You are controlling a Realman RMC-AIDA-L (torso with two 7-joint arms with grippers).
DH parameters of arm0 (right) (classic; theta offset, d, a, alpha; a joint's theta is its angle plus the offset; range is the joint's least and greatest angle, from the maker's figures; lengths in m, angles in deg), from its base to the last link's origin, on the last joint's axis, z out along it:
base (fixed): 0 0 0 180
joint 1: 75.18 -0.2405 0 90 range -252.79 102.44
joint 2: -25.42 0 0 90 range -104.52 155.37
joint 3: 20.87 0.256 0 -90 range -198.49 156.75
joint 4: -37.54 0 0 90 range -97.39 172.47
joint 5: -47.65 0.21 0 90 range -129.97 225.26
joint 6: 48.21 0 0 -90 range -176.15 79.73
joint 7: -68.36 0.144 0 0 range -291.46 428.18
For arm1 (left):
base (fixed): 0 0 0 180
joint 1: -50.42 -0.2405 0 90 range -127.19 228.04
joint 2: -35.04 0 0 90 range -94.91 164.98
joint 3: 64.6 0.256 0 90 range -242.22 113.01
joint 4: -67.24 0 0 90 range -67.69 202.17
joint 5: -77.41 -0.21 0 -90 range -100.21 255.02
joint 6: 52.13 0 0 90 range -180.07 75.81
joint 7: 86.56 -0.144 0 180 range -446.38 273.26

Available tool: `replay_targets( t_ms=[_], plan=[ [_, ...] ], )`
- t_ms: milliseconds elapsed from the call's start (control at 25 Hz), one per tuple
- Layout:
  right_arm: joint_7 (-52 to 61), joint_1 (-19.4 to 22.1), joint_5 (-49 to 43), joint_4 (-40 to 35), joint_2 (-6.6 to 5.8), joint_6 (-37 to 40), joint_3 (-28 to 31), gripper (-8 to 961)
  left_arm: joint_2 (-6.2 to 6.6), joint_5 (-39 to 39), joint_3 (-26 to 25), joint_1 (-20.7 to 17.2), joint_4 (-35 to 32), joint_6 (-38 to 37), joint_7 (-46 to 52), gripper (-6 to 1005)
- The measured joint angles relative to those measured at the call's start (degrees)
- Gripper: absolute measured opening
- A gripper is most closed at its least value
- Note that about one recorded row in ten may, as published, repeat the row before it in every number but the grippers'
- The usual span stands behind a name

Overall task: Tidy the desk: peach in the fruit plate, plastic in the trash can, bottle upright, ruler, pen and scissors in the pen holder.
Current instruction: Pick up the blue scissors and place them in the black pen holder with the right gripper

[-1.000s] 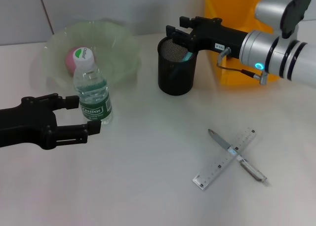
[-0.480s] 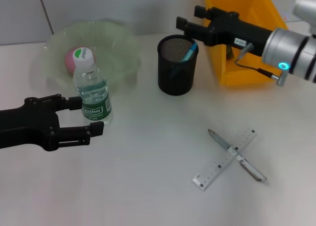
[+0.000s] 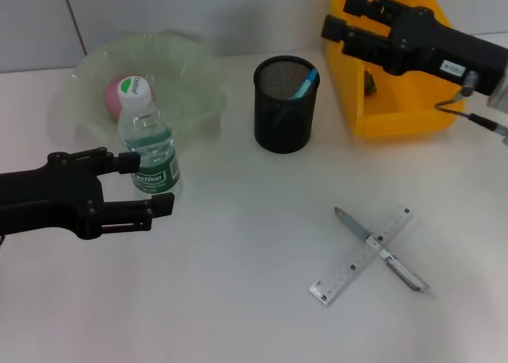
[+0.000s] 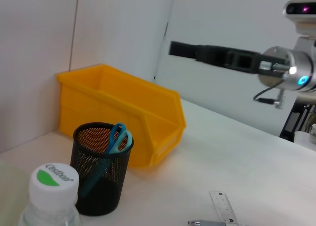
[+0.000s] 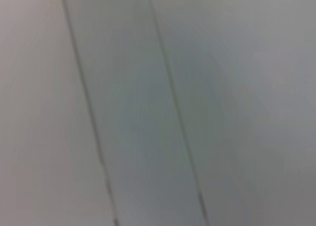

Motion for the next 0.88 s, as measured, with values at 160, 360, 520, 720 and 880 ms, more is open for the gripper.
replay_targets(
  t_ms=[160, 360, 520, 720, 880],
  plan=[
    [5.09, -0.06, -5.52, -3.82, -2.48, 5.17, 0.19, 711, -0.07, -0.01, -0.01, 0.44, 0.67, 0.01, -0.54, 851],
    [10.30, -3.08, -16.57, -8.97, -6.24, 11.77, 0.35, 712, -0.11, 0.00, 0.00, 0.63, 1.26, 0.01, -0.73, 850],
    [13.94, -7.17, -28.51, -13.43, -8.87, 17.20, 2.99, 712, -0.11, 0.00, 0.00, 0.63, 1.26, 0.01, -0.73, 850],
    [15.39, -13.69, -42.97, -17.14, -10.46, 23.83, 5.23, 712, -0.14, 0.63, -0.59, 0.80, 1.37, 0.51, 0.26, 849],
    [15.52, -18.65, -52.12, -18.70, -10.49, 27.27, 2.55, 713, -0.22, 1.30, -1.17, 1.01, 1.43, 1.13, 0.80, 849]
  ],
)
